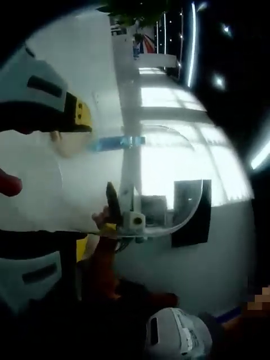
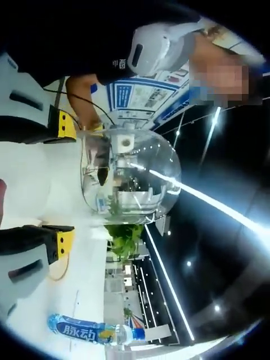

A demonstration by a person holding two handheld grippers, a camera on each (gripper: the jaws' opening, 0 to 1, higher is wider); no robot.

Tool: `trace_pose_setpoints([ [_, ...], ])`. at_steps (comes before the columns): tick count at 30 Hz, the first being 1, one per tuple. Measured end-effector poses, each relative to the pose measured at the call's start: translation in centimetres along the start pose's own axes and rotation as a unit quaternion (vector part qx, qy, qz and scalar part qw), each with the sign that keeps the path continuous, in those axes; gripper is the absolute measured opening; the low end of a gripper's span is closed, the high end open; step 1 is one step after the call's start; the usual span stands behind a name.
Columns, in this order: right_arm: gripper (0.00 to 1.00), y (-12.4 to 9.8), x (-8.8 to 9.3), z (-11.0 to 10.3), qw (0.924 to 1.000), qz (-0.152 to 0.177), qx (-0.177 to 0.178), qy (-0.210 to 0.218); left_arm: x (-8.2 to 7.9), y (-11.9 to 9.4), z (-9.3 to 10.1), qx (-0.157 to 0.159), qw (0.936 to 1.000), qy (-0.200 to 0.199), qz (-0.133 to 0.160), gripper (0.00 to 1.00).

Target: Open the cover put in the Mizone put the cover back on

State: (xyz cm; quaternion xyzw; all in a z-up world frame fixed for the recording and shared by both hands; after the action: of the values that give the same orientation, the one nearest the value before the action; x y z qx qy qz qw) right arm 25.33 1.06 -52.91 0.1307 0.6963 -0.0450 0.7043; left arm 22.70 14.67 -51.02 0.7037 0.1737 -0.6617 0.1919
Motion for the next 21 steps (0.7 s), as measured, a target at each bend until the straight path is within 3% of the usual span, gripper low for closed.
trace_pose_setpoints([
  [5,0.46,-0.5,0.1,0.3,0.9998,0.003,0.019,-0.006,-0.8,-1.6,0.2,-0.008,0.9997,-0.004,0.02,0.4],
  [13,0.43,-2.0,-0.2,1.4,0.9972,0.018,0.073,0.002,-0.3,-3.2,-0.8,-0.049,0.9987,0.011,0.013,0.4],
  [18,0.4,-2.8,0.2,1.6,0.9945,0.005,0.105,0.006,-0.7,-4.5,-2.7,-0.09,0.9953,0.005,0.036,0.4],
  [21,0.4,-3.5,-0.1,1.7,0.9915,0.011,0.13,0.0,-1.1,-5.4,-3.7,-0.102,0.9925,-0.02,0.064,0.4],
])
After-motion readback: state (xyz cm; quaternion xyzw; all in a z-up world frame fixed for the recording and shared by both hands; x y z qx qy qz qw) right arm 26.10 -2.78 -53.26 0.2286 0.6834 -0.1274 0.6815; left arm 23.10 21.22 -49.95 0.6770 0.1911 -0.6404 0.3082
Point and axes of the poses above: the point that each gripper's makers call its tool centre point, and the gripper's own axes: y roughly forward along the fingers, z roughly to its right, x roughly out of its underside, the point moved 1 cm from there along -y, roughly backward along the fingers, and after that the axes turned 1 degree about z, right-handed, at the moved point
